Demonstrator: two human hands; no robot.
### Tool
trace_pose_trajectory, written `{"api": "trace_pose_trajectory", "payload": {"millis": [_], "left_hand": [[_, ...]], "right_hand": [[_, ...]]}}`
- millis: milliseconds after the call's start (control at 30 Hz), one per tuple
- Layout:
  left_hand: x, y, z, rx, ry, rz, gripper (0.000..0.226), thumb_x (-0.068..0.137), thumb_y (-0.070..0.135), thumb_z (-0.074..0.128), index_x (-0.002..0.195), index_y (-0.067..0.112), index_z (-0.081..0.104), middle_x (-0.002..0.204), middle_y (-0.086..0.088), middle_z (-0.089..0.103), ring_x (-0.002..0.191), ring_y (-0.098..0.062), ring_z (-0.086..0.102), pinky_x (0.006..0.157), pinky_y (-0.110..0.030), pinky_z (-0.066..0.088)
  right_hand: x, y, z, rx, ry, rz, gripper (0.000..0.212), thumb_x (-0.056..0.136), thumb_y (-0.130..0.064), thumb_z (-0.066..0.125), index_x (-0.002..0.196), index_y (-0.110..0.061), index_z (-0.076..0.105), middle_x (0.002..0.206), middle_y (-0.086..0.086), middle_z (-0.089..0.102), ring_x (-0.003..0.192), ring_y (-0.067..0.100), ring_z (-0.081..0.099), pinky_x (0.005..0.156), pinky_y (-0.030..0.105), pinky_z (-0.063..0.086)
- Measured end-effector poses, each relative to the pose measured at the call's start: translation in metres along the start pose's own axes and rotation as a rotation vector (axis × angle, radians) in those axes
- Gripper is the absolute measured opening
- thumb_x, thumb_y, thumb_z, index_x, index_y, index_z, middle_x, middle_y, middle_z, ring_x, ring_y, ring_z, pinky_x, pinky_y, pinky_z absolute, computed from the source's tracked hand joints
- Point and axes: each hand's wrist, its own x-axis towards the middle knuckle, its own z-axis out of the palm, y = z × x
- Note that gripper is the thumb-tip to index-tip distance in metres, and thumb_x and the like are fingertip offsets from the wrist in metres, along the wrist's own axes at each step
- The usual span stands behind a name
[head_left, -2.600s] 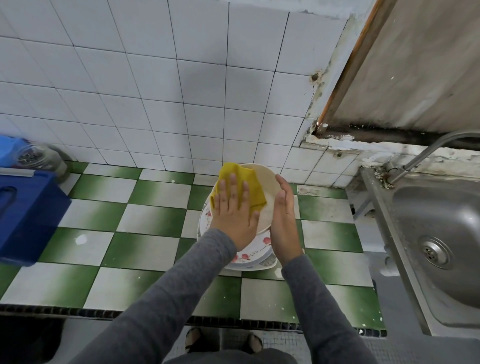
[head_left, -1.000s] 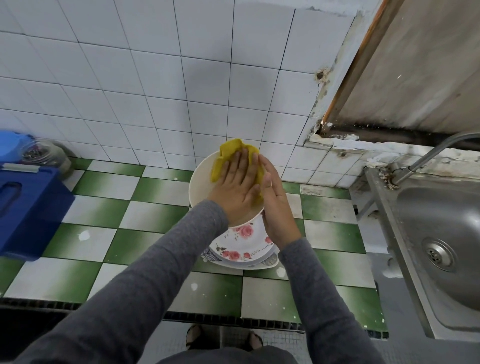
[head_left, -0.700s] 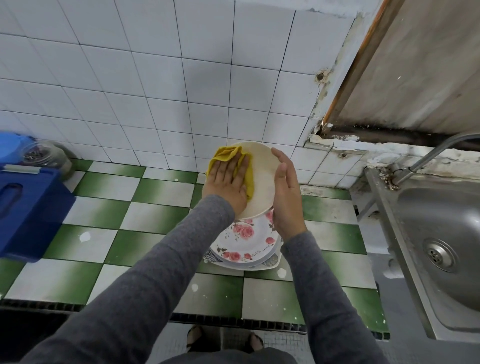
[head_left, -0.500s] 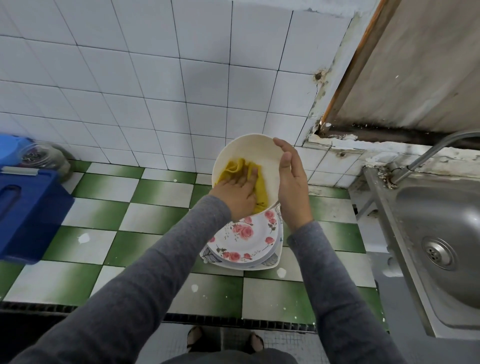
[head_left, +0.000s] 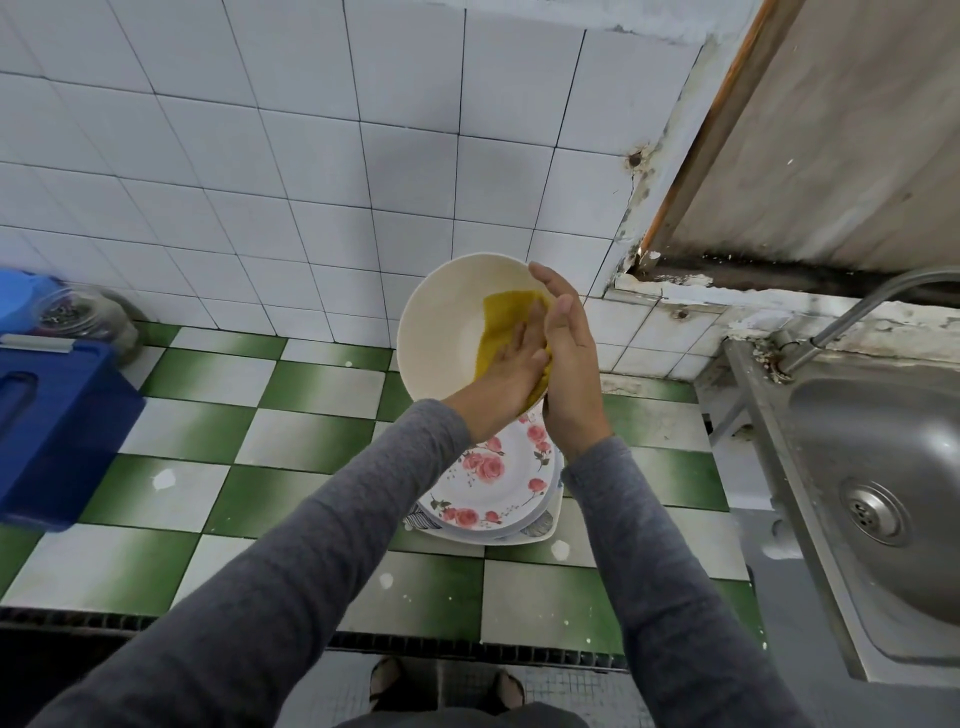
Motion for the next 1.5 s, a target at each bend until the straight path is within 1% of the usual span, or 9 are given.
{"api": "trace_pose_trajectory", "payload": {"millis": [267,433,633,800,1067,1167,1367,1433,1500], "left_hand": [[0.021,-0.012,-0.009,0.535,0.252,-0.197,0.068,0.107,0.042,0.012,0.147,0.012,-0.035,0.157,-0.012,-0.038,0.146,-0.026,-0.033,0.120,-0.051,-0.016],[0.012,-0.012,-0.006,0.571,0.474,-0.276,0.067,0.106,0.041,0.011,0.143,0.012,-0.036,0.159,-0.010,-0.033,0.148,-0.025,-0.029,0.113,-0.043,-0.025],[0.013,-0.014,-0.010,0.621,0.231,0.107,0.068,0.092,0.052,-0.005,0.137,0.013,-0.037,0.158,-0.018,-0.031,0.147,-0.027,-0.030,0.121,-0.047,-0.015],[0.012,-0.031,-0.030,0.901,0.289,-0.040,0.060,0.098,0.052,-0.002,0.134,0.022,-0.039,0.163,-0.008,-0.025,0.150,-0.024,-0.023,0.117,-0.045,-0.021],[0.010,-0.027,-0.038,0.972,0.140,-0.220,0.067,0.102,0.050,0.006,0.150,0.020,-0.029,0.163,-0.006,-0.023,0.151,-0.025,-0.021,0.114,-0.042,-0.026],[0.010,-0.029,-0.033,0.876,0.031,-0.141,0.077,0.092,0.059,-0.004,0.153,0.017,-0.024,0.165,-0.010,-0.016,0.153,-0.027,-0.013,0.122,-0.046,-0.014],[-0.007,-0.004,-0.027,0.521,-0.130,-0.062,0.060,0.108,0.039,0.017,0.157,0.023,-0.014,0.167,-0.004,-0.008,0.152,-0.024,0.011,0.119,-0.042,0.017],[-0.013,0.001,-0.023,0.431,-0.085,-0.069,0.054,0.109,0.039,0.017,0.156,0.038,-0.008,0.165,-0.004,0.019,0.139,-0.026,0.040,0.110,-0.042,0.034],[-0.020,0.002,-0.019,0.354,0.004,-0.064,0.046,0.107,0.047,0.013,0.151,0.052,0.001,0.128,-0.012,0.062,0.104,-0.024,0.062,0.096,-0.039,0.047]], "right_hand": [[-0.010,-0.007,0.005,0.181,-0.021,0.055,0.038,0.095,-0.050,0.043,0.126,-0.034,0.060,0.141,0.002,0.058,0.132,0.018,0.054,0.115,0.045,0.041],[-0.015,-0.008,0.005,0.127,-0.023,0.038,0.035,0.094,-0.049,0.044,0.123,-0.039,0.063,0.138,-0.005,0.061,0.131,0.014,0.055,0.114,0.043,0.042],[-0.014,0.006,0.002,0.170,-0.015,0.083,0.033,0.108,-0.032,0.035,0.131,-0.033,0.059,0.140,-0.011,0.060,0.134,0.008,0.051,0.118,0.041,0.037],[-0.015,0.005,0.004,0.169,0.010,0.100,0.035,0.093,-0.056,0.048,0.122,-0.046,0.065,0.142,-0.007,0.058,0.134,0.017,0.053,0.113,0.050,0.042],[0.000,-0.009,0.001,-0.014,0.133,-0.015,0.029,0.103,-0.053,0.037,0.111,-0.053,0.065,0.133,-0.008,0.059,0.128,0.024,0.053,0.104,0.055,0.048],[0.009,-0.010,-0.004,-0.098,0.105,-0.052,0.033,0.097,-0.062,0.035,0.115,-0.055,0.062,0.135,-0.010,0.057,0.132,0.024,0.048,0.107,0.056,0.044],[0.011,-0.007,-0.009,-0.094,0.090,-0.048,0.038,0.095,-0.065,0.034,0.118,-0.053,0.062,0.136,-0.015,0.056,0.135,0.021,0.045,0.109,0.054,0.043],[0.012,-0.006,-0.009,-0.046,0.092,-0.007,0.042,0.092,-0.069,0.036,0.119,-0.051,0.063,0.138,-0.012,0.056,0.134,0.023,0.046,0.108,0.056,0.044],[0.014,-0.007,-0.010,-0.011,0.088,0.035,0.042,0.093,-0.068,0.037,0.119,-0.050,0.064,0.140,-0.009,0.055,0.133,0.026,0.049,0.106,0.057,0.045]]}}
